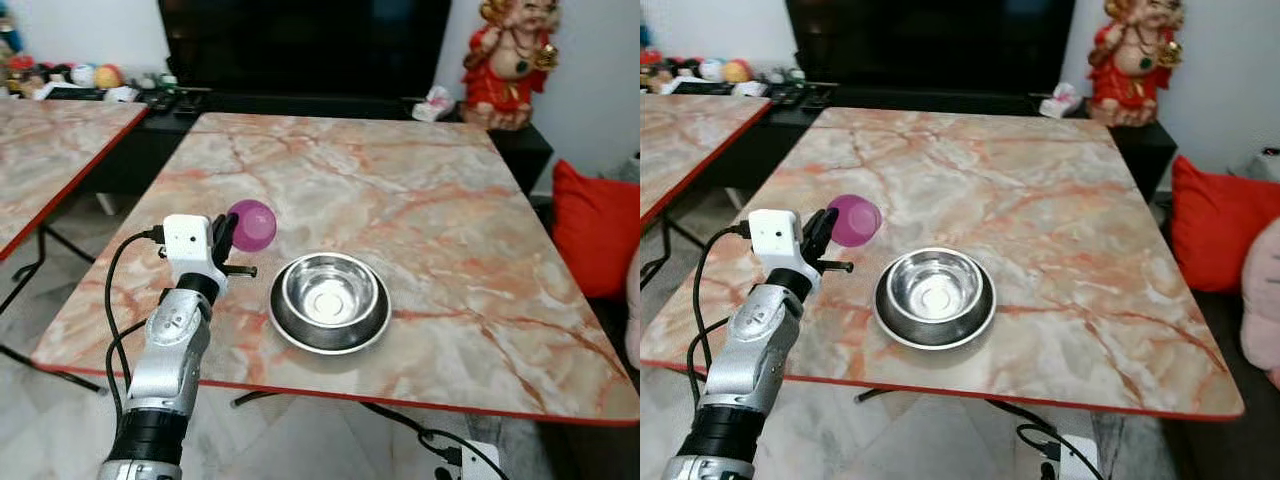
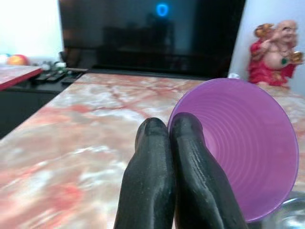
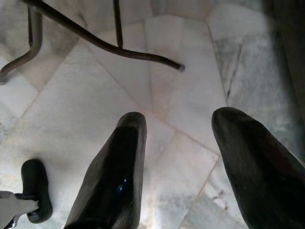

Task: Setting the table

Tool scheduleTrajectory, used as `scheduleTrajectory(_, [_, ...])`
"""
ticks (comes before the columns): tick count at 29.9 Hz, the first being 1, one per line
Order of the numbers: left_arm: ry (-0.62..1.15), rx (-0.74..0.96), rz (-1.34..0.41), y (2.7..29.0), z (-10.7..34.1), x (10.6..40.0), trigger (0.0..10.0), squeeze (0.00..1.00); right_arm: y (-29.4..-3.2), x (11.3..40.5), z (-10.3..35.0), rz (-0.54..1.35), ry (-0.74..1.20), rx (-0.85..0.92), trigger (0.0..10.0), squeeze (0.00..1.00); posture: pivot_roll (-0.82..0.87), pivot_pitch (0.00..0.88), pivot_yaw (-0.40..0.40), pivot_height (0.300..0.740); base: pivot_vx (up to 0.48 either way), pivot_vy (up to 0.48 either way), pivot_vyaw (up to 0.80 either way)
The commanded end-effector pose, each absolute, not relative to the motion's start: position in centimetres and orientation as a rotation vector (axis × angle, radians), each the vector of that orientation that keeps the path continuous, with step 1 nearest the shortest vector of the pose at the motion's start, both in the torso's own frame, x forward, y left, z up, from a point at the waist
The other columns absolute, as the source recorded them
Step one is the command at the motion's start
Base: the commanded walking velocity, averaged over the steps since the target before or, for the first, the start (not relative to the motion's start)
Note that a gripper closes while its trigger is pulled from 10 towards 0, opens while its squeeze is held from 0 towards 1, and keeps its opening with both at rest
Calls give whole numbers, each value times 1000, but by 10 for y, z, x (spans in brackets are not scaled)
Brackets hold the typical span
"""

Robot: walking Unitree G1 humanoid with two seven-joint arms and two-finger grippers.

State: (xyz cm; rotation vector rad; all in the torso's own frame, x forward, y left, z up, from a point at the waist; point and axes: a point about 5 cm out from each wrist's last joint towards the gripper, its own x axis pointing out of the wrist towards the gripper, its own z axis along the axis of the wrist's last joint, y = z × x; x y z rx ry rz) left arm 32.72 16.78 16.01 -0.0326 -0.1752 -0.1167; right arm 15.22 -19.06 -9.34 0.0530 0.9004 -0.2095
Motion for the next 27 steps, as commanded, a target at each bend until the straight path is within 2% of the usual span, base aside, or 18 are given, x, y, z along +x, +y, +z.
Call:
scheduleTrajectory(1, [-132,-36,-123,172,158,332,10000,0,-187,153,-94,-201,902,59,10000,0,89,0,-53,740,0,0,0])
scheduleTrajectory(11, [1,-168,-140,177,168,360,10000,0,-187,154,-94,-198,904,58,10000,0,95,0,-57,740,0,0,0])
scheduleTrajectory(18, [165,-128,-180,167,164,380,10000,0,-186,154,-93,-197,905,59,10000,0,89,0,-54,740,0,0,0])
scheduleTrajectory(27, [224,-108,-181,151,164,390,10000,0,-187,154,-93,-204,906,60,10000,0,82,0,-53,740,0,0,0])
